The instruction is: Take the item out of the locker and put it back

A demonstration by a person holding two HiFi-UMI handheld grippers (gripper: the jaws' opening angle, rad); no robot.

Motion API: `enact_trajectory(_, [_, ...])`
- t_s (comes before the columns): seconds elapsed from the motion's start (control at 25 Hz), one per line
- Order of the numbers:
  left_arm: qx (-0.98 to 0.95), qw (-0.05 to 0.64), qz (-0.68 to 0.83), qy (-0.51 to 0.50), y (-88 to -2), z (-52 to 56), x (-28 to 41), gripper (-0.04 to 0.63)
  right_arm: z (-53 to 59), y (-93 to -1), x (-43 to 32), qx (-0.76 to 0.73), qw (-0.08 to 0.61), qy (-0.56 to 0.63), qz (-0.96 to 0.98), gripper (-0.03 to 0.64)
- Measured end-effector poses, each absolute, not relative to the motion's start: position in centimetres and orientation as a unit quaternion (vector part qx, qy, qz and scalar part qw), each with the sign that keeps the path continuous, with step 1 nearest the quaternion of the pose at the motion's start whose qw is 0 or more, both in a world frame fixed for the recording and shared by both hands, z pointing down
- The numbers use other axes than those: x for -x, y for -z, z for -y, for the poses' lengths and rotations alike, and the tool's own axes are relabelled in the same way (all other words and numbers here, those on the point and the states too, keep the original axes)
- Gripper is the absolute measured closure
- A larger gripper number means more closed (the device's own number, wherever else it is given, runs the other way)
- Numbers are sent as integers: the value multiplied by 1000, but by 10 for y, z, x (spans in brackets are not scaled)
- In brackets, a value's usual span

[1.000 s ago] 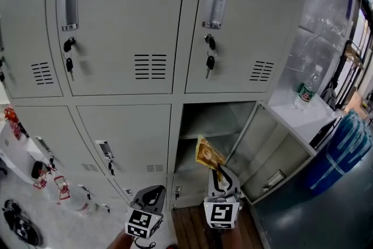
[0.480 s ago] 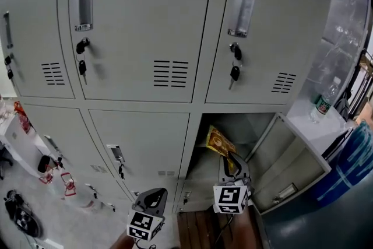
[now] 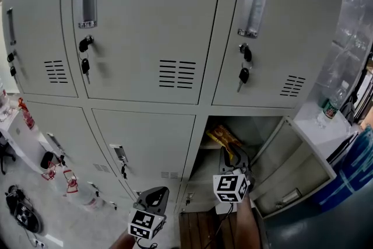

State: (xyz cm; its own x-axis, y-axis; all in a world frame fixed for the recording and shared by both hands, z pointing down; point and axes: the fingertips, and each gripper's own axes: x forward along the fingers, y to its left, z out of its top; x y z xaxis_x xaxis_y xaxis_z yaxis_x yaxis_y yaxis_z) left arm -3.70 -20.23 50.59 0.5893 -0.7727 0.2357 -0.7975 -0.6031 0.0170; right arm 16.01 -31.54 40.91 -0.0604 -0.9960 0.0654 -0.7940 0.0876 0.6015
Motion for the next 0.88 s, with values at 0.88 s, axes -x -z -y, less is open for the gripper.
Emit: enact_trajectory(0.88, [-883,66,452,-106,-511,211,44,572,339,-418,-150,-635,248,223,697,501])
